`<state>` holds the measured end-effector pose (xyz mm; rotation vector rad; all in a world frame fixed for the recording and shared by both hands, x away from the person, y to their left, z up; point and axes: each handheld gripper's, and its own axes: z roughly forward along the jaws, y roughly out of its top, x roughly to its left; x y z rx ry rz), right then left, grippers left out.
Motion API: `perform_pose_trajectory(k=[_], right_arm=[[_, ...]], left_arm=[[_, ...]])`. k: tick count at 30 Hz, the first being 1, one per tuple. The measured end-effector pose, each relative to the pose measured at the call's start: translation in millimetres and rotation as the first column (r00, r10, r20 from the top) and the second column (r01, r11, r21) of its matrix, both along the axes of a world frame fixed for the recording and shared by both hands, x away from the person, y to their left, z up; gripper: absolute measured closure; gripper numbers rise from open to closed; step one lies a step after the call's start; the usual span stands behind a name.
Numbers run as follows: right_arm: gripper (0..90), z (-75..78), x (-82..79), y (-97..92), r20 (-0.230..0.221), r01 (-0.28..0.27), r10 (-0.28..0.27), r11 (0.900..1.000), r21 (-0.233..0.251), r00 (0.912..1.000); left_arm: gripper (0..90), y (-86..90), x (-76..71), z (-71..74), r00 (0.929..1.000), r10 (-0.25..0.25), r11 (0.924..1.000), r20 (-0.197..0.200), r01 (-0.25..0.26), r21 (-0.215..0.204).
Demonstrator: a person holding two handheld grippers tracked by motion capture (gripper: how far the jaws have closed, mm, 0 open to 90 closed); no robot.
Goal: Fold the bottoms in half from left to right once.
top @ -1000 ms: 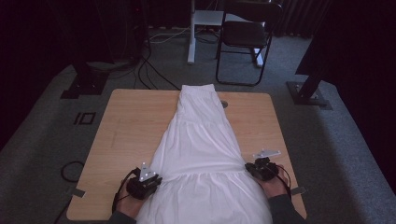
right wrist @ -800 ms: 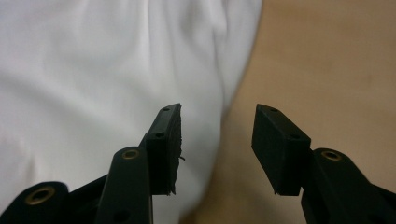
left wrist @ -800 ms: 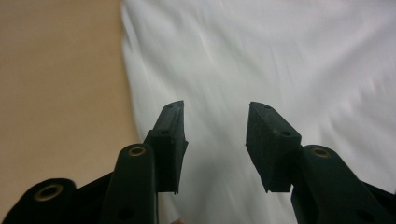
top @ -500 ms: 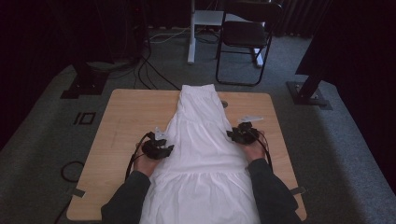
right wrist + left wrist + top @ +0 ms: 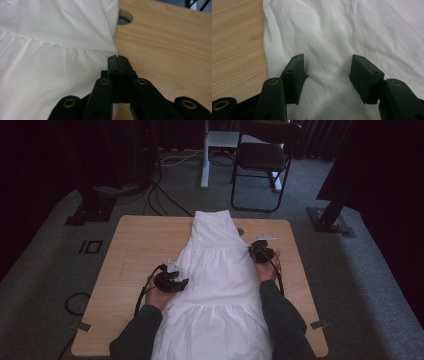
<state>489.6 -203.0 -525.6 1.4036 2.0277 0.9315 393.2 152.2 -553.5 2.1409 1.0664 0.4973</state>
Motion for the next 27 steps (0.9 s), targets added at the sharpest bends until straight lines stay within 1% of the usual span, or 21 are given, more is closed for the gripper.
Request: perform_pose_trajectory(k=[1,2,3,4,5,6,7,8,9,11,12,15,18,21,22,23,24,25,26,27], right_arm=[[89.4,0.0,0.0,0.0,0.0,0.0,0.0,1.0,0.0,1.0],[89.3,-3.8,0.6,0.1,-0.016,-0.001,0.001,1.0,-0.009,0.9999],[85.2,-12.6,-0.4,1.7,-0.038,-0.031,0.032,0.9994,0.016,0.9988],[85.2,-12.6,-0.4,1.7,-0.038,-0.031,0.032,0.9994,0.016,0.9988],[83.6,-16.4,-0.4,2.4,-0.053,-0.054,0.056,0.9979,0.036,0.997],[84.0,-26.8,-3.0,7.7,-0.074,-0.096,0.096,0.9954,0.006,0.9926],[84.6,-27.5,-5.2,7.9,-0.066,-0.101,0.102,0.9948,0.011,0.9926],[84.8,-27.0,-6.9,7.7,-0.076,-0.099,0.1,0.9949,0.018,0.992],[84.9,-26.1,-9.6,8.1,-0.084,-0.104,0.104,0.9946,0.01,0.991],[85.0,-25.3,-19.0,8.2,-0.083,-0.123,0.12,0.9921,-0.029,0.9893],[85.3,-25.4,-25.1,6.9,-0.083,-0.129,0.126,0.9909,-0.037,0.9886],[85.9,-26.7,-50.1,-0.6,-0.085,-0.146,0.143,0.9888,-0.03,0.9861],[86.0,-28.5,-81.1,-10.5,-0.079,-0.168,0.165,0.9851,-0.035,0.9831],[86.0,-29.4,-114.8,-18.3,-0.084,-0.187,0.183,0.9818,-0.035,0.9794],[86.0,-29.4,-114.8,-18.3,-0.084,-0.187,0.183,0.9818,-0.035,0.9794],[86.0,-29.9,-125.9,-20.5,-0.086,-0.191,0.188,0.981,-0.033,0.9784],[86.0,-31.0,-146.2,-25.5,-0.089,-0.201,0.198,0.9795,-0.019,0.9761],[86.0,-31.0,-146.2,-25.5,-0.089,-0.201,0.198,0.9795,-0.019,0.9761],[85.9,-31.9,-156.8,-28.1,-0.088,-0.203,0.202,0.9791,-0.006,0.9754],[85.9,-32.6,-163.6,-29.9,-0.084,-0.207,0.207,0.9783,0.0,0.9748]], left_arm=[[45.6,0.0,0.0,0.0,1.0,0.0,1.0,0.0,0.0,0.0],[45.6,0.1,-0.3,-0.5,1.0,0.0,1.0,0.003,0.0,-0.004],[45.7,0.6,-0.8,-1.0,1.0,-0.003,1.0,0.007,0.003,-0.006],[45.8,0.6,-0.8,-1.0,1.0,-0.003,1.0,0.007,0.003,-0.006],[45.8,0.8,-2.0,-1.0,0.9999,-0.006,1.0,0.008,0.006,-0.004],[48.5,1.0,-3.0,-0.7,0.9999,-0.011,0.9999,0.007,0.011,-0.003],[50.6,1.2,-4.8,-0.4,0.9999,-0.014,0.9999,0.005,0.014,-0.003],[52.2,1.7,-7.1,-0.3,0.9998,-0.02,0.9998,0.003,0.02,-0.002],[53.3,2.7,-10.0,-0.1,0.9996,-0.028,0.9996,0.001,0.028,-0.001],[54.4,5.1,-18.2,-0.3,0.9992,-0.04,0.9992,0.001,0.04,-0.001],[54.9,6.4,-23.7,-0.8,0.999,-0.045,0.999,0.003,0.045,-0.003],[55.0,9.0,-45.7,-2.2,0.9981,-0.061,0.9981,0.005,0.061,-0.01],[54.9,8.5,-75.4,-4.1,0.9955,-0.094,0.9955,0.011,0.094,-0.013],[54.9,7.9,-105.9,-6.0,0.9917,-0.127,0.9917,0.016,0.128,-0.017],[54.9,7.9,-105.9,-6.0,0.9917,-0.127,0.9917,0.016,0.128,-0.017],[54.9,7.9,-105.9,-6.0,0.9917,-0.127,0.9917,0.016,0.128,-0.017],[54.9,8.9,-122.3,-6.7,0.9893,-0.145,0.9893,0.017,0.145,-0.016],[54.9,9.0,-130.0,-6.9,0.9884,-0.151,0.9882,0.013,0.152,-0.02],[54.9,9.6,-134.1,-6.0,0.9866,-0.163,0.9866,0.004,0.163,-0.012],[54.8,10.0,-135.9,-4.7,0.984,-0.178,0.984,-0.009,0.178,-0.007]])
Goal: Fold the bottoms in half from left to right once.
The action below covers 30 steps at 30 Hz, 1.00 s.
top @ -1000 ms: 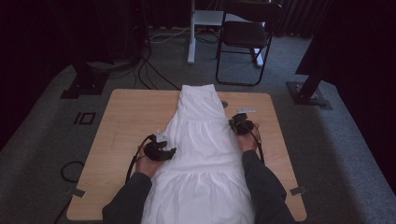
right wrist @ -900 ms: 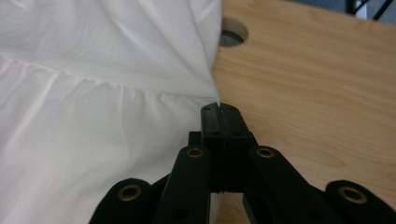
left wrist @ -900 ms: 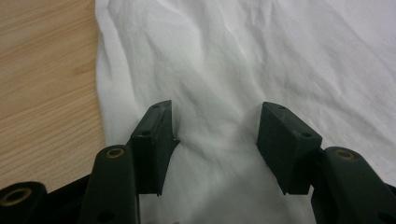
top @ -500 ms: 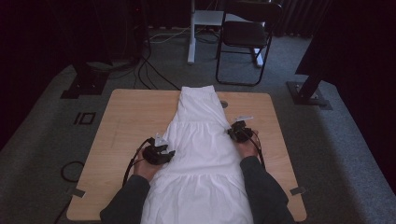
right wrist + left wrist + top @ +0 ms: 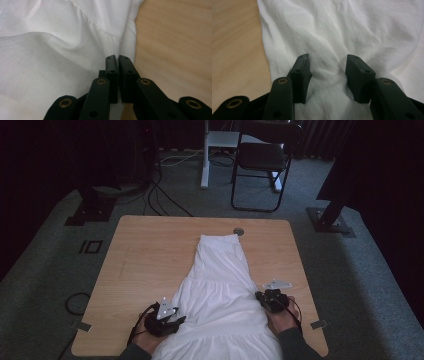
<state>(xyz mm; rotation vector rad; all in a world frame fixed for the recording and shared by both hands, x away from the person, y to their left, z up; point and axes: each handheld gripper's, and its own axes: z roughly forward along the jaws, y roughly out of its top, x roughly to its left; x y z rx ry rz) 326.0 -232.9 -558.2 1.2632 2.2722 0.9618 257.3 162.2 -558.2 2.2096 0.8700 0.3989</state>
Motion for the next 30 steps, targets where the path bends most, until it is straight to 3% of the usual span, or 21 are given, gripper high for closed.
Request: perform_pose_trajectory(k=[1,2,3,4,5,7,8,10,12,15,18,21,24,26,27,29,30], right_arm=[[85.3,-0.1,-8.9,-1.7,-0.002,-0.006,0.006,1.0,-0.003,1.0],[85.3,-0.1,-8.9,-1.7,-0.002,-0.006,0.006,1.0,-0.003,1.0],[79.1,0.8,-11.4,-1.9,-0.01,-0.01,0.01,0.9999,-0.008,0.9999],[79.1,0.8,-11.4,-1.9,-0.01,-0.01,0.01,0.9999,-0.008,0.9999],[68.0,3.0,-7.6,-2.6,-0.014,0.005,-0.006,0.9999,-0.013,0.9999],[63.5,5.1,-3.9,-3.9,-0.012,0.01,-0.01,0.9999,0.003,0.9999],[59.8,8.9,0.1,-4.9,-0.008,0.014,-0.014,0.9994,0.031,0.9999],[54.7,23.7,13.4,-4.8,0.035,0.031,-0.034,0.9965,0.078,0.9988],[54.2,34.4,28.0,-2.4,0.059,0.016,-0.022,0.9933,0.115,0.998],[55.5,46.4,60.1,8.4,0.083,-0.007,-0.003,0.9922,0.124,0.9966],[56.2,47.3,93.1,21.2,0.054,-0.013,0.005,0.9883,0.152,0.9985],[55.7,37.9,119.9,35.1,0.012,-0.022,0.02,0.9877,0.155,0.9997],[54.2,24.4,140.4,48.1,-0.03,-0.008,0.012,0.9949,0.101,0.9995],[59.3,16.8,150.8,53.5,-0.05,0.0,0.004,0.9964,0.085,0.9988],[68.1,15.1,154.7,55.1,-0.047,-0.012,0.015,0.9976,0.069,0.9988],[84.3,16.3,160.6,58.2,-0.033,-0.026,0.026,0.9997,0.004,0.9991],[87.2,19.6,162.6,59.3,-0.009,-0.018,0.017,0.9994,-0.029,0.9998]], left_arm=[[54.1,1.5,2.7,4.8,0.9993,-0.01,0.9999,-0.037,0.01,0.012],[51.5,1.5,2.7,4.8,0.9993,-0.01,0.9999,-0.037,0.01,0.012],[50.2,3.6,11.3,14.1,0.9997,0.022,0.9997,-0.011,-0.022,-0.012],[50.0,3.6,11.3,14.1,0.9997,0.022,0.9997,-0.011,-0.022,-0.012],[49.5,3.1,22.2,26.2,0.9989,0.038,0.9979,0.028,-0.036,-0.053],[48.4,0.9,28.4,32.3,0.9982,0.033,0.997,0.051,-0.029,-0.071],[48.4,-6.6,42.1,38.5,0.9972,0.015,0.9971,0.074,-0.009,-0.076],[47.4,-15.3,56.2,37.9,0.9977,0.006,0.9984,0.068,-0.002,-0.057],[47.4,-29.5,76.0,27.1,0.9996,-0.006,0.9997,0.029,0.006,-0.024],[47.3,-41.4,88.4,8.0,0.9999,-0.012,0.9995,0.003,0.012,0.029],[46.1,-40.8,88.4,0.9,0.9998,-0.011,0.9999,0.017,0.012,-0.007],[46.1,-37.9,87.3,-2.0,0.9994,-0.015,0.9992,0.03,0.016,-0.037],[46.0,-39.9,85.5,-2.2,0.9989,-0.013,0.9998,0.044,0.014,-0.017],[46.0,-39.8,85.5,-2.3,0.9989,-0.013,0.9997,0.045,0.013,-0.019],[46.1,-40.0,85.3,-2.3,0.9989,-0.012,0.9998,0.046,0.013,-0.018],[46.1,-40.1,84.9,-2.3,0.9989,-0.011,0.9998,0.046,0.012,-0.017],[46.1,-40.2,84.8,-2.4,0.9988,-0.01,0.9998,0.047,0.011,-0.017]])
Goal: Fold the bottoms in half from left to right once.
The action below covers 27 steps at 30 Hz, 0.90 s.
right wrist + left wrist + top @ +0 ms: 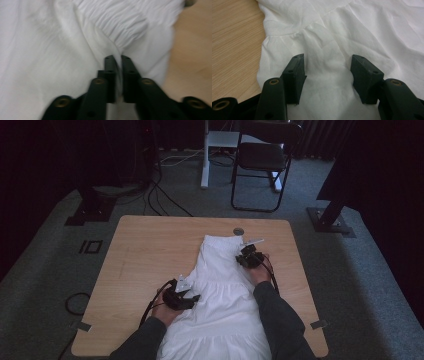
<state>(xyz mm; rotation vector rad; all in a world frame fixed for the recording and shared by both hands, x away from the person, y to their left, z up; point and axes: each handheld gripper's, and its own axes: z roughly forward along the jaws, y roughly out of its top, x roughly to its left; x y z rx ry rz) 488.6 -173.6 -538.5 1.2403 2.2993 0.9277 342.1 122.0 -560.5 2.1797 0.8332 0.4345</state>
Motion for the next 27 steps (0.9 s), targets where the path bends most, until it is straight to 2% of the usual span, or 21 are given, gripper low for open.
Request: perform_pose_trajectory(k=[2,5,7,9,10,11,12,13,14,17,19,21,23,25,27], right_arm=[[88.2,11.1,3.6,0.0,0.069,0.025,-0.023,0.999,-0.038,0.9973],[88.6,28.6,8.1,-4.2,0.172,0.099,-0.089,0.9939,-0.048,0.9811],[88.4,32.0,11.5,-6.9,0.212,0.146,-0.13,0.9871,-0.065,0.9685],[86.9,24.7,16.9,-8.8,0.174,0.15,-0.137,0.9864,-0.066,0.9752],[83.5,18.3,18.8,-8.8,0.155,0.153,-0.139,0.9849,-0.081,0.9781],[73.3,11.2,21.0,-9.2,0.125,0.15,-0.139,0.9852,-0.083,0.9824],[63.9,4.1,23.7,-10.5,0.069,0.136,-0.131,0.9887,-0.064,0.9889],[58.7,-0.9,24.2,-11.8,0.033,0.133,-0.131,0.9899,-0.049,0.9908],[56.8,-2.7,21.7,-13.3,0.039,0.147,-0.145,0.9881,-0.045,0.9886],[48.0,3.2,11.6,-19.0,0.059,0.179,-0.18,0.9834,0.03,0.9818],[45.2,10.5,1.7,-20.5,0.078,0.156,-0.161,0.9856,0.065,0.9839],[44.1,16.0,-9.9,-20.7,0.08,0.125,-0.132,0.9876,0.095,0.9879],[43.9,16.6,-23.8,-18.2,0.07,0.063,-0.07,0.9933,0.097,0.9951],[44.2,12.3,-32.4,-15.2,0.053,0.029,-0.034,0.9961,0.083,0.998],[44.2,3.1,-36.6,-11.4,0.026,0.004,-0.005,0.9991,0.042,0.9997]], left_arm=[[46.1,-0.1,-0.5,0.1,1.0,0.002,1.0,-0.002,-0.002,0.0],[46.1,-0.1,-1.4,0.1,1.0,0.002,1.0,-0.001,-0.002,0.002],[46.1,-0.2,-2.1,0.0,1.0,0.003,1.0,-0.001,-0.003,0.001],[46.2,-0.3,-2.4,0.0,1.0,0.003,1.0,0.0,-0.003,0.003],[46.2,-0.4,-2.4,-0.1,1.0,0.003,1.0,0.0,-0.003,0.002],[46.1,-0.4,-2.4,-0.1,1.0,0.003,1.0,0.0,-0.003,0.002],[46.2,-0.3,-2.5,0.0,1.0,0.003,1.0,0.0,-0.003,0.002],[46.1,-0.4,-2.6,-0.1,1.0,0.003,1.0,0.001,-0.003,0.002],[46.1,-0.3,-2.5,-0.1,1.0,0.003,1.0,0.0,-0.003,0.002],[46.1,-0.2,-2.4,0.0,1.0,0.003,1.0,0.0,-0.003,0.002],[46.0,0.1,-2.0,0.2,1.0,0.002,1.0,-0.004,-0.002,-0.001],[45.8,0.7,0.8,3.9,0.9992,0.007,0.9999,-0.038,-0.008,-0.01],[45.9,0.0,4.0,13.4,0.9995,0.012,0.9999,-0.029,-0.012,-0.009],[44.3,-2.9,8.8,25.7,0.9999,0.014,0.9997,0.009,-0.014,-0.021],[42.0,-8.4,18.6,36.0,0.9991,0.014,0.9999,0.04,-0.014,0.001]])
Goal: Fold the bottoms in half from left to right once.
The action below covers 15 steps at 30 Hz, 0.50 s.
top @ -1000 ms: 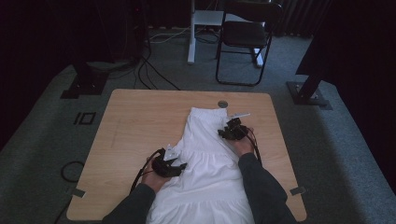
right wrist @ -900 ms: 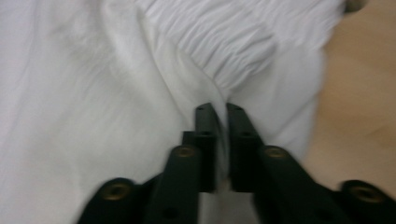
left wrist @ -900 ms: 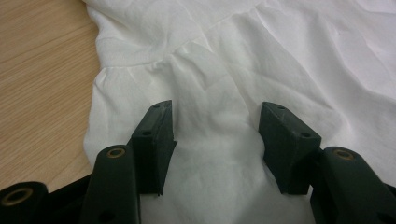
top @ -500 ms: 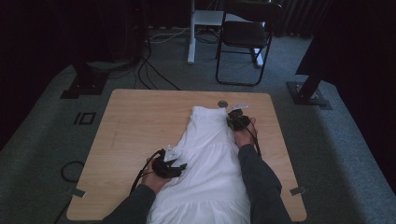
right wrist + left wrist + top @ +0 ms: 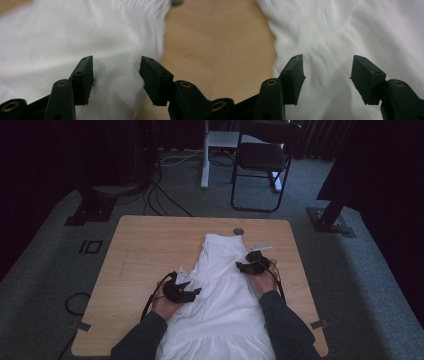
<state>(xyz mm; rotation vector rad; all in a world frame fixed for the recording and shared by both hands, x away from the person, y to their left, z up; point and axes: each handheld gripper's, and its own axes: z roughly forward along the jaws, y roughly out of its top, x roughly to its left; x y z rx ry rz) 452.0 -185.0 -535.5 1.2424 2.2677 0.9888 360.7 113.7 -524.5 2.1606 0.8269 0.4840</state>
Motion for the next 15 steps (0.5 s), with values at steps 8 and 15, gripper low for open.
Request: perform_pose_trajectory(k=[8,15], right_arm=[[43.6,-18.5,-0.9,6.4,-0.017,0.035,-0.035,0.9993,-0.01,0.9992],[43.6,-19.2,-18.6,5.8,-0.024,0.033,-0.033,0.9995,-0.001,0.9992]], left_arm=[[40.3,-11.4,53.8,-32.3,0.9902,0.113,0.9922,-0.083,-0.117,-0.045],[41.6,2.5,28.0,-34.1,0.9934,0.09,0.9952,-0.072,-0.093,-0.032]])
